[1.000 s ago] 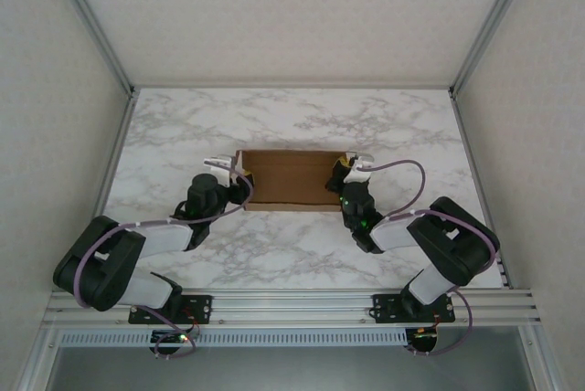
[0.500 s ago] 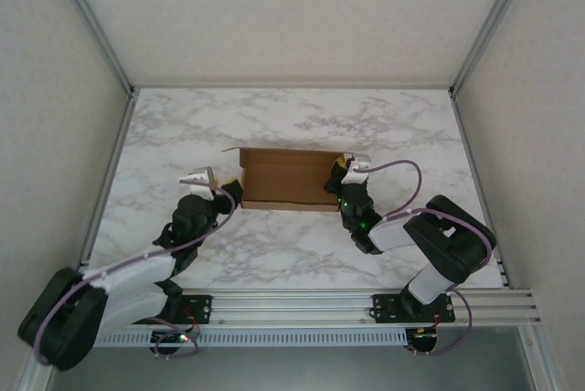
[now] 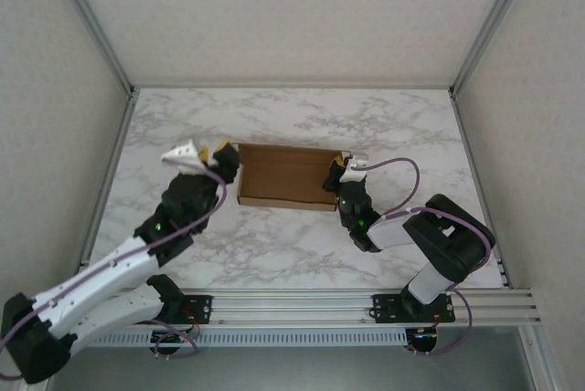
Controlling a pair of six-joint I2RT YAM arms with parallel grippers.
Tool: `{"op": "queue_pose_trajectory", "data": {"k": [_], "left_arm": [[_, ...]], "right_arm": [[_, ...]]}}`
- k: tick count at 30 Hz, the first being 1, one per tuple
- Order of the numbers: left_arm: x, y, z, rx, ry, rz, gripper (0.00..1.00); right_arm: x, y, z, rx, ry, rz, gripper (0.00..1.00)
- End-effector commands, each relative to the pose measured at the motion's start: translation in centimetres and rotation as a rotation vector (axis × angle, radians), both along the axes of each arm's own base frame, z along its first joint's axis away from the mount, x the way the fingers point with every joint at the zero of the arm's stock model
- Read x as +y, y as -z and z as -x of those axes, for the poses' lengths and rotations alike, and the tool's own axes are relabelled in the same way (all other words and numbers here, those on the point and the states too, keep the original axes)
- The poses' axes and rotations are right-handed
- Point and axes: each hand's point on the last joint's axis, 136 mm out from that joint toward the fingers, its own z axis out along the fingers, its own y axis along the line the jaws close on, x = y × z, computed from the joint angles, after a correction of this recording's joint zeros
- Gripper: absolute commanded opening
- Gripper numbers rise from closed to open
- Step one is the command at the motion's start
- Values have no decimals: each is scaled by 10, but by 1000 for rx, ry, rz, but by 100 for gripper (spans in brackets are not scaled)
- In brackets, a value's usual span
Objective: Fold the paper box
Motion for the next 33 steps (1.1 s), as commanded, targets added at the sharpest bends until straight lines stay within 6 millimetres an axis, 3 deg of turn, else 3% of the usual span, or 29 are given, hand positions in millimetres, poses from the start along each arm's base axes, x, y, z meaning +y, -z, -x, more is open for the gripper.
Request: {"op": "queue_pose_trajectory", "data": {"k": [1, 4, 6, 11, 17, 27, 29, 33], "left_arm": [[-37, -6, -18, 81, 118, -176, 69], [-71, -24, -41, 105, 201, -211, 70], [-92, -23, -56, 129, 251, -227, 70], [-120, 9, -79, 248, 347, -224, 71], [-115, 46, -84, 339, 344, -171, 71], [-113, 93, -73, 415, 351, -119, 69], [-110, 100, -71, 422, 340, -119, 69], [-105, 109, -68, 427, 321, -110, 69]], "right_arm": [[3, 78, 22, 238, -78, 193, 2], [3, 79, 22, 241, -78, 197, 2], [4, 78, 22, 243, -83, 200, 2], [5, 77, 21, 247, -85, 214, 3], [3, 78, 23, 262, -86, 229, 4], [4, 78, 25, 270, -99, 244, 8], [7, 75, 26, 266, -116, 238, 14], [11, 67, 27, 247, -141, 210, 37]]}}
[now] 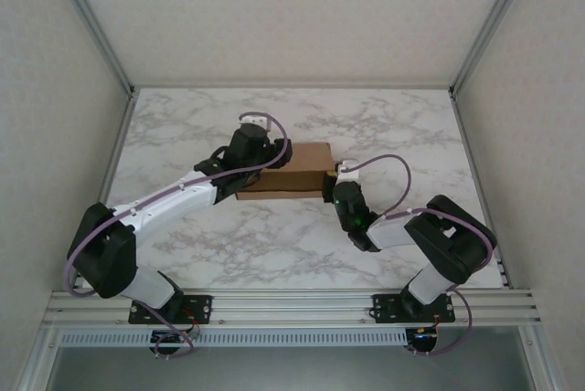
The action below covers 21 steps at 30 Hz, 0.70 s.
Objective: Fold the paper box
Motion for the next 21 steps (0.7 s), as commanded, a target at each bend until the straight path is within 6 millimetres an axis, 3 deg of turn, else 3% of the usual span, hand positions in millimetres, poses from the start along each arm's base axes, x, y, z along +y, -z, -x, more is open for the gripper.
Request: {"op": "queue_pose_trajectory", "data": {"k": [1, 6, 14, 16, 21], "left_arm": [[4, -12, 0, -34, -30, 52, 69], [7, -12, -3, -47, -53, 41, 69], [10, -7, -6, -52, -60, 14, 69], [10, -5, -5, -48, -58, 10, 69], [6, 10, 4, -21, -28, 40, 69]], "right_arm": [[4, 13, 12, 56, -54, 37, 44], [0, 1, 21, 50, -72, 8, 58], [-26, -19, 44, 34, -51, -17, 57], [-41, -34, 51, 10, -11, -42, 56], [-86, -94, 65, -36, 143, -70, 46]]}}
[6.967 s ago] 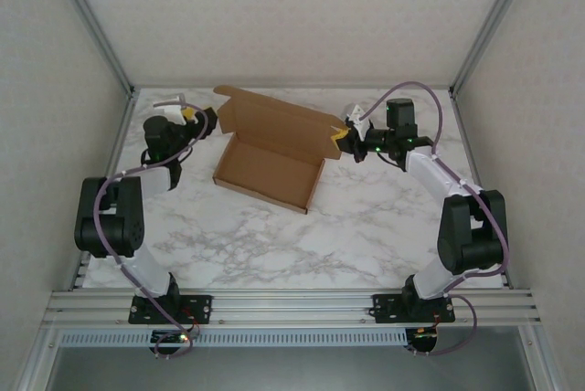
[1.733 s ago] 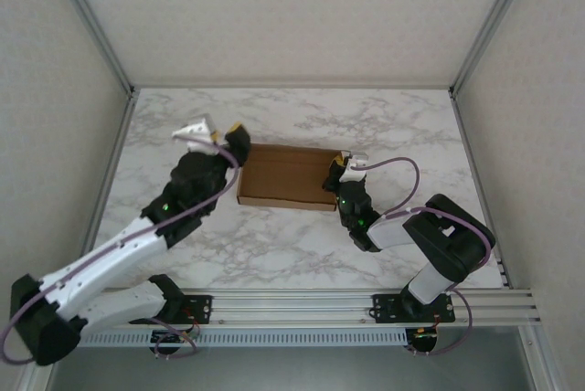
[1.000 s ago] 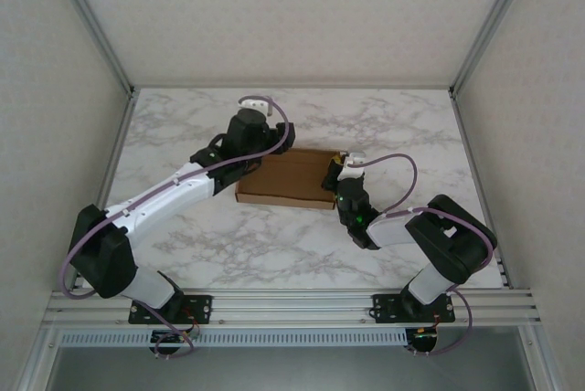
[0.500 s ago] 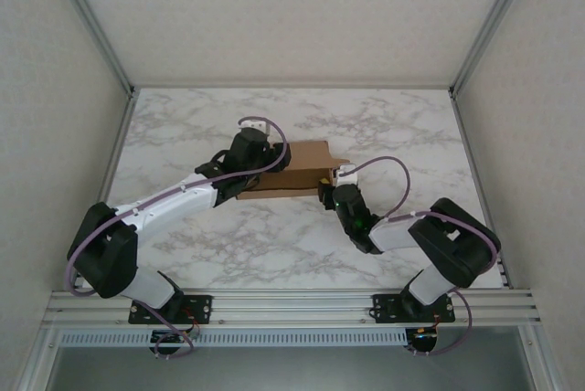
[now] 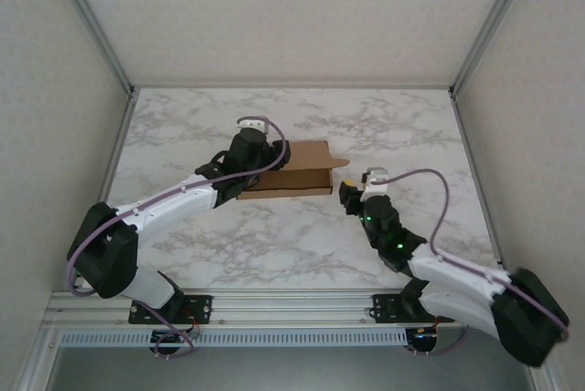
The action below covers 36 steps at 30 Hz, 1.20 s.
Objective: Fold the paper box
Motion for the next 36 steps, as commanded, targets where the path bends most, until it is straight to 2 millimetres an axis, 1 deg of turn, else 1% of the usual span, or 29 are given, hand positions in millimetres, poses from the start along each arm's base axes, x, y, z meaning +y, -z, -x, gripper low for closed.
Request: {"op": "queue_pose_trajectory", "data": {"k": [1, 2, 3, 4, 5, 7, 9, 10, 12, 14, 15, 18, 20, 22, 25, 28, 32, 36], "left_arm": [[2, 7, 8, 10, 7, 36, 69], [2, 12, 11, 18, 10, 41, 69], [2, 16, 13, 24, 16, 42, 69], [3, 21, 16, 30, 20, 41, 69], [4, 25, 18, 38, 22, 39, 69], [6, 34, 21, 52, 23, 33, 69], [8, 40, 25, 59, 22, 29, 69], [9, 42, 27, 61, 22, 28, 69], [12, 46, 29, 63, 21, 25, 69], [14, 51, 31, 68, 19, 18, 69], [14, 53, 31, 72, 19, 15, 69], [16, 62, 32, 88, 13, 21, 69], [15, 68, 33, 102, 15, 35, 69], [15, 74, 33, 112, 17, 41, 69], [14, 82, 34, 129, 17, 43, 69], [13, 88, 34, 142, 20, 44, 69], [13, 95, 35, 157, 16, 42, 68], [14, 107, 36, 184, 11, 29, 68]], "right_arm": [[-40, -32, 7, 54, 170, 6, 41], [-38, -48, 9, 61, 149, 14, 35], [-41, -59, 6, 64, 135, 46, 32], [-35, -69, 5, 55, 93, 83, 29], [-26, -77, 3, 44, 38, 136, 22], [-14, -88, 0, 57, -10, 138, 9], [6, -94, -2, 103, -105, 121, 5], [18, -93, -4, 148, -149, 110, 0], [34, -85, -9, 247, -202, 87, 0], [57, -71, -14, 328, -296, 57, 0], [65, -66, -17, 367, -318, 45, 0], [80, -30, -32, 529, -343, 55, 0], [83, -6, -41, 625, -321, 69, 0], [91, 6, -46, 660, -344, 52, 0], [98, 22, -53, 716, -348, 29, 0], [102, 40, -59, 769, -337, 42, 0], [95, 62, -67, 815, -279, 79, 0], [87, 83, -74, 865, -211, 128, 0]]}}
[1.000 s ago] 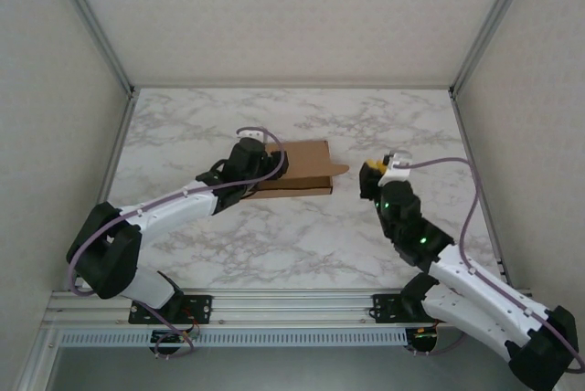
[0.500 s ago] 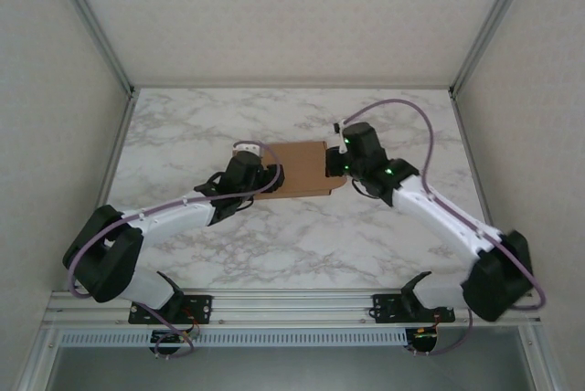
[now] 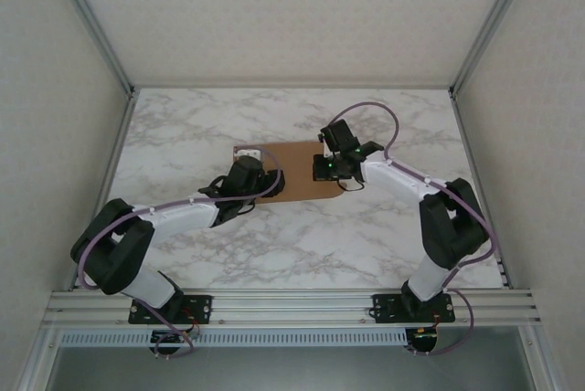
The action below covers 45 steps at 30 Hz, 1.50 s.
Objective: Fold the paper box
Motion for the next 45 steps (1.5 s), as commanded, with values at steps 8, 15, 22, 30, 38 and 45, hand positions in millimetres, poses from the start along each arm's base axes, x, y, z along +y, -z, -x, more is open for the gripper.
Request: {"op": "queue_pose_trajectory", "data": {"k": [8, 15, 22, 30, 38, 45], "left_arm": [[2, 25, 2, 63, -8, -3, 68], [6, 24, 3, 83, -12, 14, 67], [28, -38, -12, 15, -31, 82, 69], [90, -37, -27, 43, -144, 67, 70], [101, 3, -30, 151, -200, 12, 71], [103, 52, -14, 287, -231, 5, 70]], "right_arm": [[-34, 55, -10, 119, 111, 244, 0], [-42, 75, 6, 172, 96, 275, 0], [-26, 26, 4, 113, 39, 153, 0], [-21, 17, 3, 131, -17, 125, 0], [-30, 18, 4, 114, -16, 163, 0], [-31, -5, 6, 69, -36, 150, 0]]}}
